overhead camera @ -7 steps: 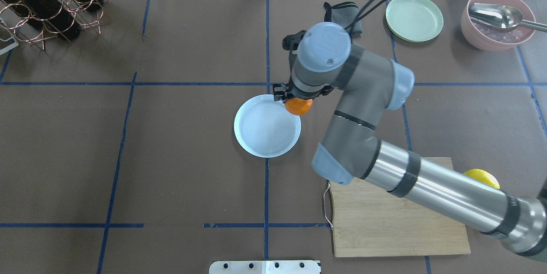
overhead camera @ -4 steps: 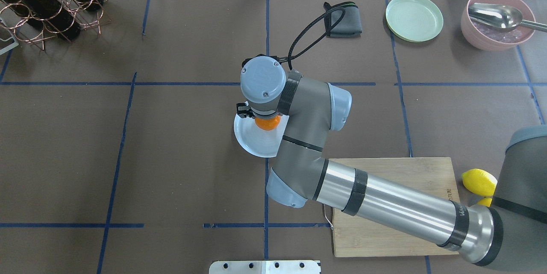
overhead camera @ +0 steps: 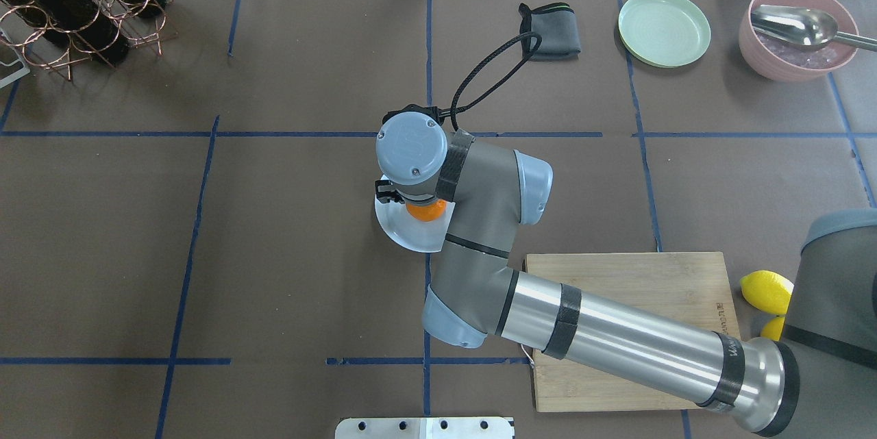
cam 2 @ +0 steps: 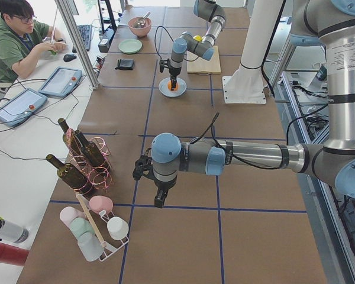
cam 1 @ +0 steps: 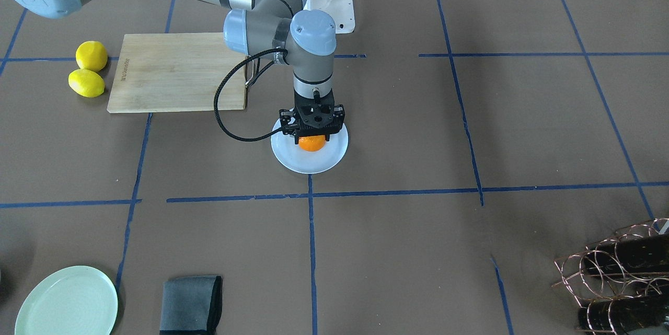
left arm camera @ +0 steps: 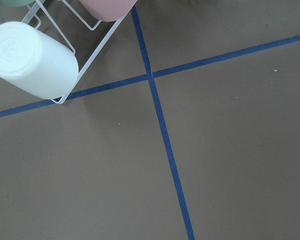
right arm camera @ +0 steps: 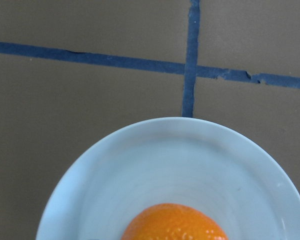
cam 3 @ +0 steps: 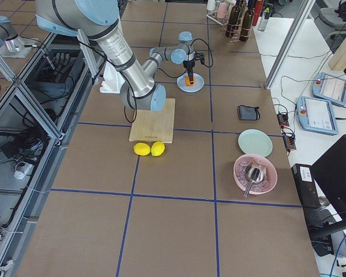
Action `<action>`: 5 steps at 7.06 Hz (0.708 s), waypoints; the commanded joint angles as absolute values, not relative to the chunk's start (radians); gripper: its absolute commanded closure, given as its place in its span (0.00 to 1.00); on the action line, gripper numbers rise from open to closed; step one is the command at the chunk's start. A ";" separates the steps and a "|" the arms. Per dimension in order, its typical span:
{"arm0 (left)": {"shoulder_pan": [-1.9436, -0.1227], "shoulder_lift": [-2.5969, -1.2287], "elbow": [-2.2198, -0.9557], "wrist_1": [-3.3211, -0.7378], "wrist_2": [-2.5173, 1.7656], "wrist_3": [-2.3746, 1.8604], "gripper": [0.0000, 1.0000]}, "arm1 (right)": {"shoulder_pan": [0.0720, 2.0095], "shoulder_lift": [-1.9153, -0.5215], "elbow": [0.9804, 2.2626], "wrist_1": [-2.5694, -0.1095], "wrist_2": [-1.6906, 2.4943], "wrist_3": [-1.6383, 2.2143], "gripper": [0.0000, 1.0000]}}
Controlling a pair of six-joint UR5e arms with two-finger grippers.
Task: Pick orange to plate
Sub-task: 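Lower the orange onto the white plate and open the right gripper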
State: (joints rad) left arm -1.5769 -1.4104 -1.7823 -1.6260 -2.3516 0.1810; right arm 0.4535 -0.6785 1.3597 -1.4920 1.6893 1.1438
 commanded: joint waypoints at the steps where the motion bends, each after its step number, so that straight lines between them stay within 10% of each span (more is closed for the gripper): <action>1: -1.577 -1.408 -1.781 -1.626 -2.352 0.181 0.00 | 0.536 -0.686 1.419 -1.502 1.765 1.103 0.00; 5: -1.577 -1.405 -1.776 -1.615 -2.352 0.187 0.00 | 0.967 -0.901 1.609 -1.636 2.154 0.556 0.00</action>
